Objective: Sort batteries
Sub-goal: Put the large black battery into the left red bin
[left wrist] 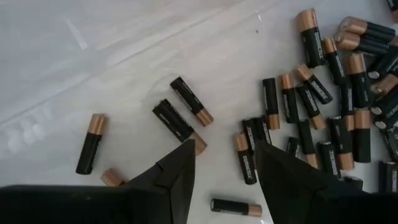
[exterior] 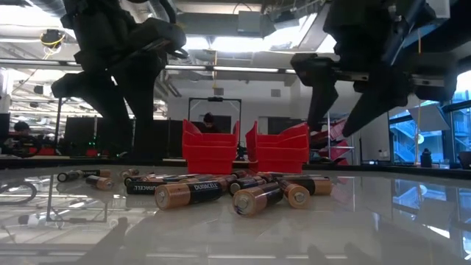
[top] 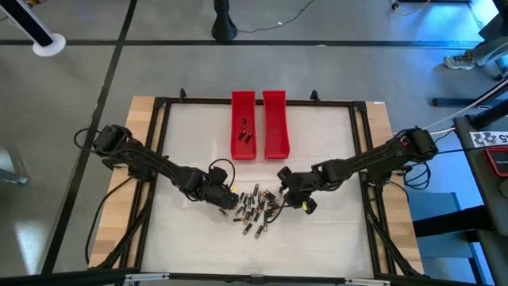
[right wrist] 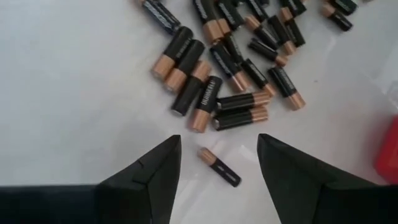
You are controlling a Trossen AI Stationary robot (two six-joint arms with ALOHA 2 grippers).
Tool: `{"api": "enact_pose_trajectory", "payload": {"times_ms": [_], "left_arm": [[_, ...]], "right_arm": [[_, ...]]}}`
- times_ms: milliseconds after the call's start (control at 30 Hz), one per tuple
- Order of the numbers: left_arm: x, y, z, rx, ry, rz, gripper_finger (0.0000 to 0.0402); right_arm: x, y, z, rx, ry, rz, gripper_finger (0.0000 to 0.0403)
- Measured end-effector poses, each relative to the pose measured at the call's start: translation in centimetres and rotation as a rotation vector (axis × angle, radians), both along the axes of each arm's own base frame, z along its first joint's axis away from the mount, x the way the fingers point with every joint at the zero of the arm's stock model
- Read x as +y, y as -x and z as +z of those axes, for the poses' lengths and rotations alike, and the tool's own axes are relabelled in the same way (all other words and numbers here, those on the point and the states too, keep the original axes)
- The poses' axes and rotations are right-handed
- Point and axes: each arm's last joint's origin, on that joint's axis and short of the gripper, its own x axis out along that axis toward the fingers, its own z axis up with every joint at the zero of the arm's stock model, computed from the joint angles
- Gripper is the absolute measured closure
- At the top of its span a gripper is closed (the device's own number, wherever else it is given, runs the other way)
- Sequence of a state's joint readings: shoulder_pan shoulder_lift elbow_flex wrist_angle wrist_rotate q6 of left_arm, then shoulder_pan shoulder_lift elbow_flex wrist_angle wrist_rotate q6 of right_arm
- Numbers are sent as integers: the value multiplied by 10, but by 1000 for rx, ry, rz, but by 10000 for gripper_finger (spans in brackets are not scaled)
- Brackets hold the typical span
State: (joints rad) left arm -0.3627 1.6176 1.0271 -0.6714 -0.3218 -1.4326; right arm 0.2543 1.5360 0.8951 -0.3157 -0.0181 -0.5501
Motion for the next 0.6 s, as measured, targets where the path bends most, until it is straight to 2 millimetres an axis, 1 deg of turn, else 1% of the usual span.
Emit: {"api": "enact_pose_trajectory", "payload": {"times_ms": [167,333,600], "left_arm": [[0,-1,-5,19,-8,3,247],[1,0,-14,83,-22,19,247],[3,-3,-23,111,-26,43,247]], "right_arm": [[-3,1,-1,19,-11,14,189],[-9,-2,-8,50,-5,6,189],[-10,-7,-8,8,9,-12,189]]}}
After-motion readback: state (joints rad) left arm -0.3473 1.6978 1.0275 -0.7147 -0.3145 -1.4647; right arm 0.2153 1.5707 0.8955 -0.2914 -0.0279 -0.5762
